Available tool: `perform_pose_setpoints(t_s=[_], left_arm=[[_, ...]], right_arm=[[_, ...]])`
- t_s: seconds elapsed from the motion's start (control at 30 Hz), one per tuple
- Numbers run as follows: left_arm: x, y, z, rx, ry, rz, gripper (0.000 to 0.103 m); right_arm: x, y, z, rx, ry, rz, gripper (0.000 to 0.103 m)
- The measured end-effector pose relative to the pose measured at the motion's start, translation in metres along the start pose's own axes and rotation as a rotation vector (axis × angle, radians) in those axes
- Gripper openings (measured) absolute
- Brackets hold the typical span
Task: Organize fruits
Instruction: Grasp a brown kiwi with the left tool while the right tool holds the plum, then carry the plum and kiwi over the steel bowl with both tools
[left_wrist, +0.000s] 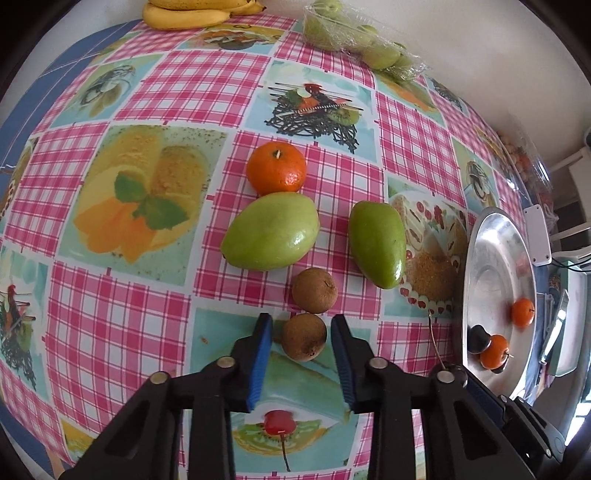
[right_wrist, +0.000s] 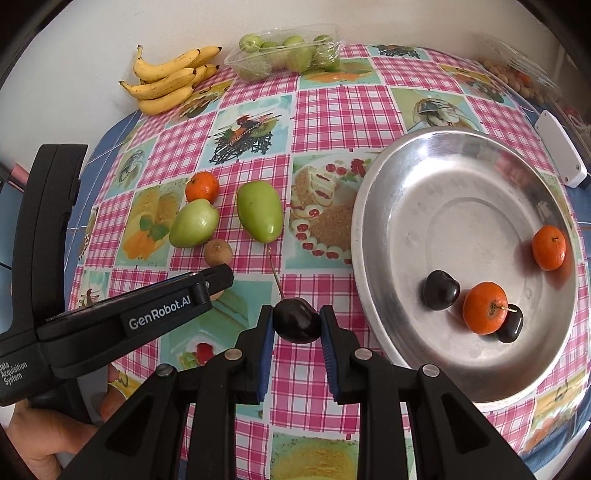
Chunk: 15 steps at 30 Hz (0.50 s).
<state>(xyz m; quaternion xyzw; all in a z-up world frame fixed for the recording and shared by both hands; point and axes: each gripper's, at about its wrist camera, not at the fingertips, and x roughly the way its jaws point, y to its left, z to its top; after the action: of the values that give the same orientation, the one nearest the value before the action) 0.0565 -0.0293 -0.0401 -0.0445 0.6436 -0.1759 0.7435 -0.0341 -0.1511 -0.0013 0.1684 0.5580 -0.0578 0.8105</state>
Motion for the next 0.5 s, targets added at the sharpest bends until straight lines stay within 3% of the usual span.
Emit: perform_pose_setpoints(t_s=[0.23, 0.5], left_arm=[[-0.006, 0.001, 0.002, -0.013, -0.019, -0.024, 0.027], [-0.033, 0.001, 0.004, -0.01, -0.092, -0.061, 0.027]], right_arm=[[-0.007, 0.001, 0.002, -0.003, -0.005, 0.012, 0.025], [-0.016, 0.0, 0.006, 0.002, -0.023, 0.022, 0.025]])
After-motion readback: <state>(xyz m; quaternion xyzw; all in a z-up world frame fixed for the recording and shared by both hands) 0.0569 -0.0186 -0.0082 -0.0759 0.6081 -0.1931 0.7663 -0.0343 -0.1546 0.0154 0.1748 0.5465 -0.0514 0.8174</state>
